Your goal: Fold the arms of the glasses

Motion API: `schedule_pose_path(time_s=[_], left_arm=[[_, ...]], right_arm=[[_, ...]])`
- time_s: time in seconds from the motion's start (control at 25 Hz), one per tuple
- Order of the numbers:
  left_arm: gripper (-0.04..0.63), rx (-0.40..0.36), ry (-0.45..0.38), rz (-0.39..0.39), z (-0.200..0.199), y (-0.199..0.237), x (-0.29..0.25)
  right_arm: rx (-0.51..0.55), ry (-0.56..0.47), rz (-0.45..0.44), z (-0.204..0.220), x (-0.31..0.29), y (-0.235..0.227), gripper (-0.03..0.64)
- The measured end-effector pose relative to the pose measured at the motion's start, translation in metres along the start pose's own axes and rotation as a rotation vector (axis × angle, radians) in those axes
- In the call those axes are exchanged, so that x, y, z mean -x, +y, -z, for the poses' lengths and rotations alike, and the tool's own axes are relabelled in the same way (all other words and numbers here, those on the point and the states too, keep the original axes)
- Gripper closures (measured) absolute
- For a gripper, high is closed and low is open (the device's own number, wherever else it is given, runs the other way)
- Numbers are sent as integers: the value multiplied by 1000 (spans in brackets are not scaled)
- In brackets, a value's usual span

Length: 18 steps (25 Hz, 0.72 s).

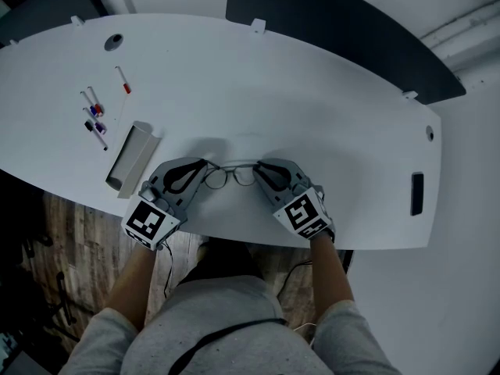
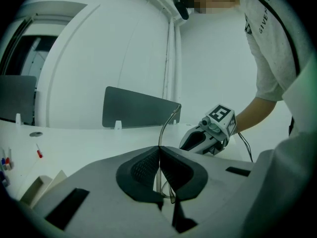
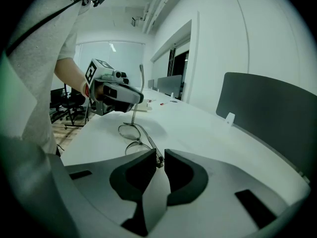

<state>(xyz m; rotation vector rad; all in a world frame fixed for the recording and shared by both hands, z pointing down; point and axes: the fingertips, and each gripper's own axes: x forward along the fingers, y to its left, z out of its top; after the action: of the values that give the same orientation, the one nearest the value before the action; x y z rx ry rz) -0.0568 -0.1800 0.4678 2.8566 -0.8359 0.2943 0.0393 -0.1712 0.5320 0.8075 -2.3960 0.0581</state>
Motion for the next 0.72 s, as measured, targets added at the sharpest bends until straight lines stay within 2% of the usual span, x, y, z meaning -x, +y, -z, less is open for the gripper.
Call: schedule_pose_path(time_s=[0.12, 0.6, 0.72], left_arm=[[577, -33, 16, 11, 3, -3, -3], [577, -35, 43, 49, 5, -15, -15], [577, -58, 59, 64, 8, -20, -20]], right_arm=[[2, 0, 0, 1, 1, -1, 555], [7, -1, -3, 4, 7, -1, 555], [7, -2, 0, 6, 8, -2, 555]])
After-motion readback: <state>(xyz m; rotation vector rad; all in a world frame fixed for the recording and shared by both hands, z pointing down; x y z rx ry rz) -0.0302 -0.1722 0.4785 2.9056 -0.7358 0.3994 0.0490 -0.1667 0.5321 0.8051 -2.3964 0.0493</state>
